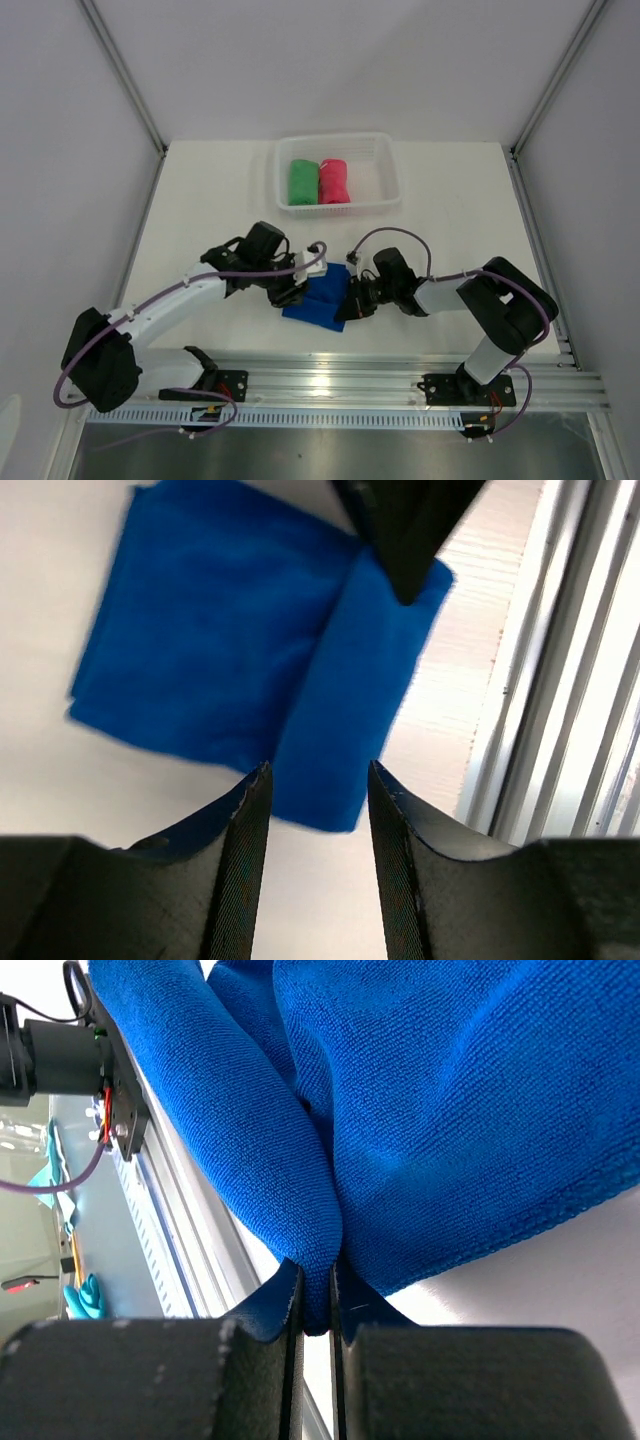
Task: Roll the towels
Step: Roll the towel
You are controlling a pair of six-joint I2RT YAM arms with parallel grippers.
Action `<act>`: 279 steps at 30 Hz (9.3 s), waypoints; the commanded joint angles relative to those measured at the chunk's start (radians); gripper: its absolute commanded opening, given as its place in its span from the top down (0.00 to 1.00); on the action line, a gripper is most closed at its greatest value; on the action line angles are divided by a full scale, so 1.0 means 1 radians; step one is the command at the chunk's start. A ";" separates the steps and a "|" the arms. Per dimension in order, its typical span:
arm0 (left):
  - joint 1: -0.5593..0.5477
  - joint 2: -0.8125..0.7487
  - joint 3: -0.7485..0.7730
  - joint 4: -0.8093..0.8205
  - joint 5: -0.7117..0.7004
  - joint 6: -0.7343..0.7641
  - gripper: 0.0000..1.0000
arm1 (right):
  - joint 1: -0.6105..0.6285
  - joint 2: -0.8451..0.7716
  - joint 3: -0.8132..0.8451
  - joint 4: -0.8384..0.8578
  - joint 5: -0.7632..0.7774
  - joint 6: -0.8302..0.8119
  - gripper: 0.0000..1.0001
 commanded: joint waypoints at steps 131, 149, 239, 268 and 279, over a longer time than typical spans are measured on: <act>0.122 0.197 -0.071 -0.147 0.232 0.310 0.99 | 0.154 -0.109 0.191 -0.322 0.153 -0.403 0.40; 0.244 0.375 -0.008 -0.239 0.351 0.332 0.92 | 0.235 -0.162 -0.004 0.114 0.238 -0.420 0.32; 0.346 0.406 0.108 -0.190 0.042 0.034 0.96 | 0.196 0.239 0.130 0.571 0.187 0.237 1.00; 0.346 0.414 0.119 -0.181 0.013 0.046 0.93 | 0.196 0.347 0.232 0.540 0.264 0.198 1.00; 0.344 0.141 0.088 -0.067 0.053 0.023 0.49 | 0.197 0.394 0.211 0.551 0.339 0.305 1.00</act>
